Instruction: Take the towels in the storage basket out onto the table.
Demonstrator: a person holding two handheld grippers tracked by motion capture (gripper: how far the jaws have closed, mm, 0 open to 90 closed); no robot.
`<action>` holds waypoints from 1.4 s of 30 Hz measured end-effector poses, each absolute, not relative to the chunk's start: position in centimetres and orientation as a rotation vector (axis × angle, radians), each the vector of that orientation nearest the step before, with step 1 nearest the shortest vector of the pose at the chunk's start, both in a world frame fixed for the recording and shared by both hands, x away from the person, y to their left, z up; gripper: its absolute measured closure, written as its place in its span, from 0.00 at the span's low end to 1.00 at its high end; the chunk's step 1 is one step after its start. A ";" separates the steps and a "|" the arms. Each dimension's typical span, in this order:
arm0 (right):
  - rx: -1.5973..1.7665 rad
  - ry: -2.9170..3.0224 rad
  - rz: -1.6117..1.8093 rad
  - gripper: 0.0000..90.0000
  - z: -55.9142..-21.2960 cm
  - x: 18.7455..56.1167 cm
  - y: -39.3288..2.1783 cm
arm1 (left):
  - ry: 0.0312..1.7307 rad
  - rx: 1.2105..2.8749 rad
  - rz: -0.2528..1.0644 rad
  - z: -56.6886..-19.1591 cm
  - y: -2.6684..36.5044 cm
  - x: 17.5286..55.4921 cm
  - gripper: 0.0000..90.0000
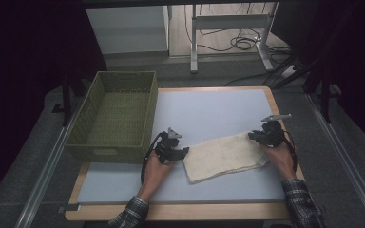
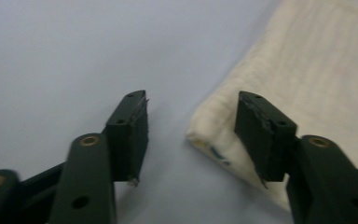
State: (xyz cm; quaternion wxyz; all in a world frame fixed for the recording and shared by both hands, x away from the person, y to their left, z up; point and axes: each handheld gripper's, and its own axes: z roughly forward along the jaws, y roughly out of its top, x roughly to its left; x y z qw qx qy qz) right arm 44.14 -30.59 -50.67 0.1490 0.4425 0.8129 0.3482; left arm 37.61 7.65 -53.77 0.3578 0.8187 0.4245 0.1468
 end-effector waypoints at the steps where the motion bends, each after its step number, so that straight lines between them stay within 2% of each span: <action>1: 1.273 2.328 0.999 0.74 -50.6 43.8 -30.7 | 1.091 2.091 0.386 -54.0 7.8 37.7 0.44; 4: 1.262 2.329 0.985 0.66 -50.4 42.7 -31.3 | 1.089 2.068 0.391 -54.3 8.2 37.9 0.37; 8: 1.246 2.326 0.993 0.56 -50.2 41.2 -31.5 | 1.088 2.074 0.405 -54.4 8.1 37.9 0.33; 13: 1.168 2.355 0.963 0.47 -49.7 38.8 -31.1 | 1.094 2.066 0.404 -54.5 8.2 37.9 0.33; 18: 1.138 2.387 0.978 0.43 -49.6 37.1 -30.5 | 1.099 2.058 0.401 -54.5 8.2 37.9 0.33; 27: 1.101 2.433 1.027 0.40 -50.0 34.9 -28.7 | 1.097 2.060 0.398 -54.5 8.2 37.9 0.33; 38: 0.944 2.539 1.069 0.41 -50.4 33.0 -24.1 | 1.096 2.060 0.399 -54.5 8.2 37.9 0.33; 42: 0.888 2.593 1.077 0.47 -51.2 32.7 -22.1 | 1.098 2.056 0.398 -54.5 8.2 37.9 0.33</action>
